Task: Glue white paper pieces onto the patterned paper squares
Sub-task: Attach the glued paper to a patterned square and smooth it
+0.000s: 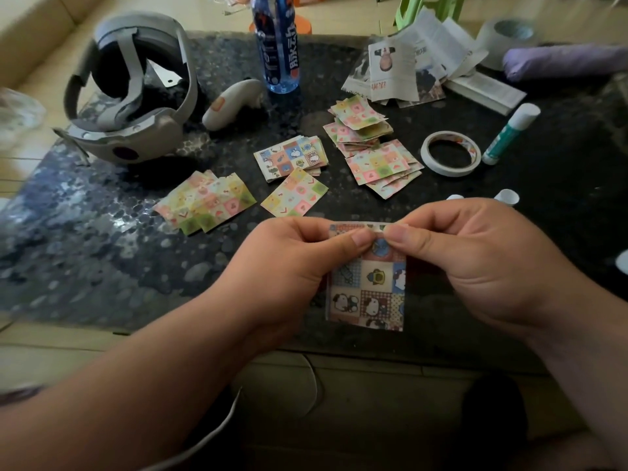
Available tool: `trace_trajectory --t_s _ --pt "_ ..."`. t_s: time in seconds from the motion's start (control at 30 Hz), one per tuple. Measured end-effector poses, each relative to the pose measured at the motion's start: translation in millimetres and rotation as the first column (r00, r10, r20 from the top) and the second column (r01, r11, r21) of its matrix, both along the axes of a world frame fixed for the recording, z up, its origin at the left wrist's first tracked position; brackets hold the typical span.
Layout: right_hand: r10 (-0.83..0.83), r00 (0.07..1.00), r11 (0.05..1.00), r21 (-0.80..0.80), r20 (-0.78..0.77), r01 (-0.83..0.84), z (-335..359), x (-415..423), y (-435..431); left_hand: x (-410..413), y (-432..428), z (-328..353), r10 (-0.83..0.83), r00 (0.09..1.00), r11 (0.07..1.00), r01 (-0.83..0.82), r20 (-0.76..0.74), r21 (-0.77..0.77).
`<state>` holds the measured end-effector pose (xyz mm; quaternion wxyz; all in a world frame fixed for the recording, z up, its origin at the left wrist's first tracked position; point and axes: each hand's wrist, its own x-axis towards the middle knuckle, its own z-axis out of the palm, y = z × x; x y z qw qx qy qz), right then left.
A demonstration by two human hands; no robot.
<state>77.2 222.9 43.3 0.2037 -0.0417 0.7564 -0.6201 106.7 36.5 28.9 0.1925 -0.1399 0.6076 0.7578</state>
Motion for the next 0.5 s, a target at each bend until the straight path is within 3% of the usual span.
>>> trace_trajectory --t_s 0.33,0.5 --pt "-0.088 0.996 0.996 -0.015 0.007 0.088 -3.4 -0.3 2.9 -1.6 -1.7 -0.4 -0.074 0.989 0.987 0.054 0.128 0.15" --pt "-0.086 0.996 0.996 -0.031 0.014 0.086 -4.2 0.6 2.7 -0.8 0.5 0.8 -0.064 0.995 0.998 0.062 0.083 0.029"
